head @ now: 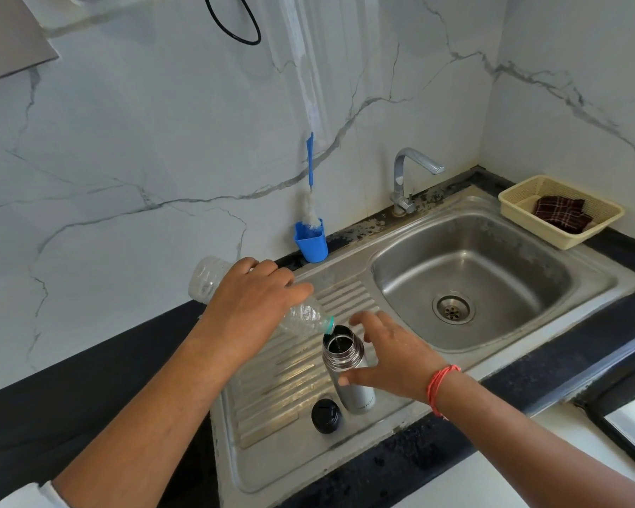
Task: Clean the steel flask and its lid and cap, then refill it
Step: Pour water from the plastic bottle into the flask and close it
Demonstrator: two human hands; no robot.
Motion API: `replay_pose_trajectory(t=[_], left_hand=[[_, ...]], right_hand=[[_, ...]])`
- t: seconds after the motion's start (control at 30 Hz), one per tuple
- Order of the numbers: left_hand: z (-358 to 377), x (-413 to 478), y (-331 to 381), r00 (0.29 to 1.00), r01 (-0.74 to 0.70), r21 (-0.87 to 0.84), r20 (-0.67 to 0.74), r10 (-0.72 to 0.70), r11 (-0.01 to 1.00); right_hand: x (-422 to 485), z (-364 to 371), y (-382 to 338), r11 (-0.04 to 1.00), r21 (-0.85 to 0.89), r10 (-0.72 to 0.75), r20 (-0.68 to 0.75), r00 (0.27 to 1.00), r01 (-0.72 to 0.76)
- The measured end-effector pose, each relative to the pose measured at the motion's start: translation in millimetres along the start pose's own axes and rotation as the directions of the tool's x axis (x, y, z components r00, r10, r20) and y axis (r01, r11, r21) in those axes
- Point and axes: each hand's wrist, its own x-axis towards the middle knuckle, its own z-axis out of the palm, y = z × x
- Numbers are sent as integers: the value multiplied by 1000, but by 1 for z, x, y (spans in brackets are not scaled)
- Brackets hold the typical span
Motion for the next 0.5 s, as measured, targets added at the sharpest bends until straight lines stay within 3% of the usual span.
replay_pose_trajectory(t=[0.07,0.13,0.23,0.3,0.37,0.5], left_hand=[[2,-3,-4,999,34,-44,43,-32,998],[4,-6,-8,990,96,-133,116,-81,986],[9,-10,-12,960,240,-343,223,-169,908],[14,-12,-12,935,342,-542,279,-219,768],[19,-12,-10,919,393,-707,312,-240,587],[19,-10,-2,907,403,-817,297,-298,413]], right_hand=[[-2,-9,-1,996,86,39,-27,999,-37],[1,-21,-1,988,146,65,-149,987,-43],[9,-39,-7,886,463,155,-234,960,-30],[14,-46,-19,731,682,162,-197,967,17],[17,-50,-36,611,788,124,-185,975,72],[28,-50,-62,589,768,37,-335,941,250]])
